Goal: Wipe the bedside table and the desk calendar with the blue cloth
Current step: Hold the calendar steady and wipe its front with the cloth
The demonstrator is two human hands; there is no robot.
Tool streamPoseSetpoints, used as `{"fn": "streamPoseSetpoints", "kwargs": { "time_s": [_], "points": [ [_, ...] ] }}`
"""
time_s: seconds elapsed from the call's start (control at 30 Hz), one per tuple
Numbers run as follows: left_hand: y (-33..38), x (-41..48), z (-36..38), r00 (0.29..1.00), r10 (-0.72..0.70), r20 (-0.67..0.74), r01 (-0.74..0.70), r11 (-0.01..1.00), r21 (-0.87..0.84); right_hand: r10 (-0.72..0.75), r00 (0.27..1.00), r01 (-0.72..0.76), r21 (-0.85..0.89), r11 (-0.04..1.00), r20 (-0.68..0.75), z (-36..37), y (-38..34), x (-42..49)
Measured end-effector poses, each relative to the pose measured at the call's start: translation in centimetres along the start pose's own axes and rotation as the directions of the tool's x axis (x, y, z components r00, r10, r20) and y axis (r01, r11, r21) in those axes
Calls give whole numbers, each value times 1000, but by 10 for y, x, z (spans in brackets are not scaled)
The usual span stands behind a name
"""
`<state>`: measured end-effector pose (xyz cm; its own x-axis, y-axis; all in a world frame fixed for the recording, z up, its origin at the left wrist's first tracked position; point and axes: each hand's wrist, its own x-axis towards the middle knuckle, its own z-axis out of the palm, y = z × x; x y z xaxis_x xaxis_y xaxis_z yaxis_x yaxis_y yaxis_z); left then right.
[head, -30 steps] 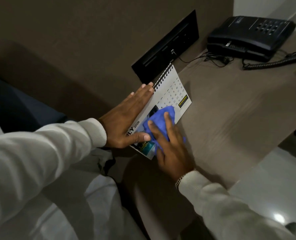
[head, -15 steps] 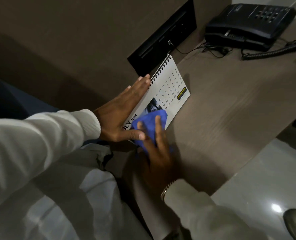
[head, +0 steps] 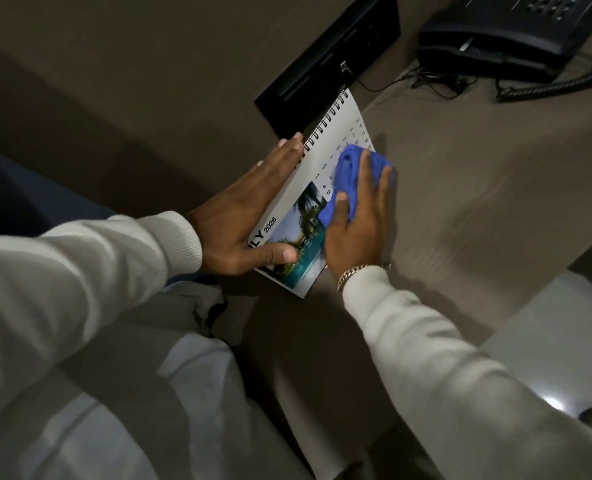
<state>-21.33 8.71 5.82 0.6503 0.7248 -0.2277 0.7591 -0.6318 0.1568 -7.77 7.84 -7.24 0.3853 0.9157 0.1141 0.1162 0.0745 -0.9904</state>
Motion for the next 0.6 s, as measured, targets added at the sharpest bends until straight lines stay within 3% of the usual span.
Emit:
{"fn": "streamPoseSetpoints", "kwargs": {
  "time_s": [0.1,0.2,0.37,0.47,0.6],
  "points": [
    [1,1,1,999,24,-21,-24,1000,17,14,1000,-14,-12,1000,24,4,-2,-36],
    [0,1,3,998,40,-40,-38,999,34,-124,985,126,-13,992,121,9,-1,-78],
    [-3,-2,3,999,43,-30,-41,998,44,-230,961,211,128,969,155,0,2,-26],
    [-3,-1,4,998,43,-46,-42,999,17,-200,968,193,61,979,154,-14,5,21],
    [-1,-2,4,998,29,-47,-28,999,21,-69,990,82,-100,992,126,-22,7,12]
  ]
}}
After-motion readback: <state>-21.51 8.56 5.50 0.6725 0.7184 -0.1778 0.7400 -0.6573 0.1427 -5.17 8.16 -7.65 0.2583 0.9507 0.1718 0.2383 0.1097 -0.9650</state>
